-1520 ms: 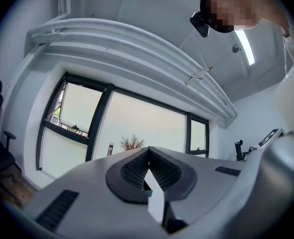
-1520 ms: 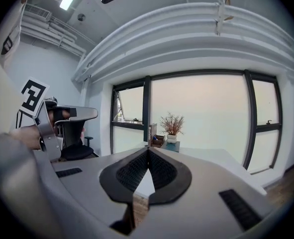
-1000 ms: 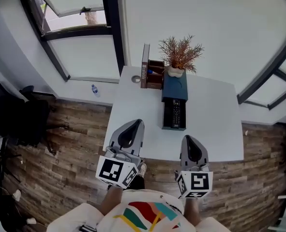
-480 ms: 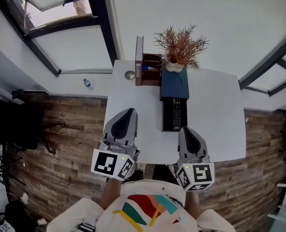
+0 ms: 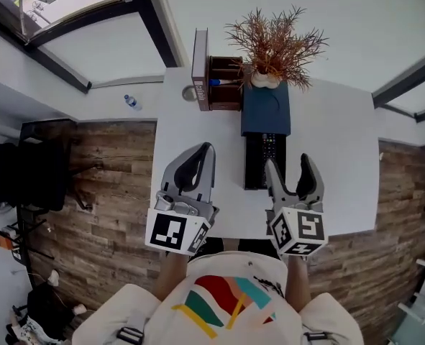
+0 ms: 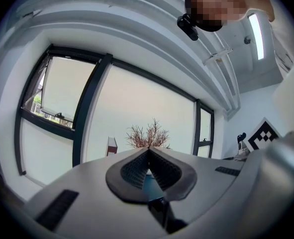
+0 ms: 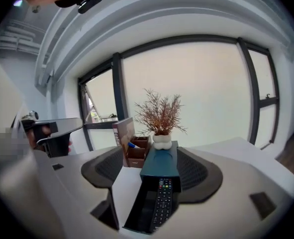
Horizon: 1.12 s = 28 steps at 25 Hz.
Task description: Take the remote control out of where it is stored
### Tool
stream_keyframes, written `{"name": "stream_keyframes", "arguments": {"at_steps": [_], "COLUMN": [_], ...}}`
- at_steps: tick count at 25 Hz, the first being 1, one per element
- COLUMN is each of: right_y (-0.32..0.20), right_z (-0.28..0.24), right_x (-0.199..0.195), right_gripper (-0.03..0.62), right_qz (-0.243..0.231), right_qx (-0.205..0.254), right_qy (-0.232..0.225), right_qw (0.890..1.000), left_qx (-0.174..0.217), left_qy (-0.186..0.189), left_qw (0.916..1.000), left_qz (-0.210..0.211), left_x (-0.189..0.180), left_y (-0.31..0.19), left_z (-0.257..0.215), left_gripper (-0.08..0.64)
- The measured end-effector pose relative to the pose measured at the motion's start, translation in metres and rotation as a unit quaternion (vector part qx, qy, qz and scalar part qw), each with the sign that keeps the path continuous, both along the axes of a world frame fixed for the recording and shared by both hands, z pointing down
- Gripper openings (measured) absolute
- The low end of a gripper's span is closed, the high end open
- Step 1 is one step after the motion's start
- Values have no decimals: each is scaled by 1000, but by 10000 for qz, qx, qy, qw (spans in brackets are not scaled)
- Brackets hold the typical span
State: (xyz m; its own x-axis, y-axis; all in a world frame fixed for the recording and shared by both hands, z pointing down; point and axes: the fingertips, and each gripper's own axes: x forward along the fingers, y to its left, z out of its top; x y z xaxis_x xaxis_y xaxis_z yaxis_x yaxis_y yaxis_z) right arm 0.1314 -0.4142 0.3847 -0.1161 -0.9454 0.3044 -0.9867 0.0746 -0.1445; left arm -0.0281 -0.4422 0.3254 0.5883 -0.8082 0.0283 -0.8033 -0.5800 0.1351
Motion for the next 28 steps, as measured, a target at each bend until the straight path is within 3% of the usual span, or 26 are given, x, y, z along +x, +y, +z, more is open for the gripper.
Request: {"name": "stream_keyframes", "arguments": {"at_steps": [5, 9, 17, 22, 28], "right_y": [-15, -22, -41, -42, -43], "right_z": [52, 94, 168, 195, 203], "right_x": [8, 11, 9, 1, 0], "right_gripper": [330, 330, 330, 329, 330], "right_qz": [111, 119, 88, -100, -75], "right_qx": [-919, -1696, -2685, -3157, -3281], "right_qy": [-106, -319, -445, -596, -227], "right_qw": [9956, 9849, 9622, 9469, 9443], "left_qx": [-446, -818, -1205, -1389, -1479], "left_qy": [-215, -390, -513, -495, -493], "left_qw": [9987, 9959, 9914, 9890, 9877], "left_qz": [104, 71, -60, -139, -124], "left_x": [17, 22, 22, 19, 22], "left_y": [-18, -30, -50, -57, -61], "left_z": [41, 73, 108, 124, 132], "left_gripper": [8, 8, 8, 8, 8]}}
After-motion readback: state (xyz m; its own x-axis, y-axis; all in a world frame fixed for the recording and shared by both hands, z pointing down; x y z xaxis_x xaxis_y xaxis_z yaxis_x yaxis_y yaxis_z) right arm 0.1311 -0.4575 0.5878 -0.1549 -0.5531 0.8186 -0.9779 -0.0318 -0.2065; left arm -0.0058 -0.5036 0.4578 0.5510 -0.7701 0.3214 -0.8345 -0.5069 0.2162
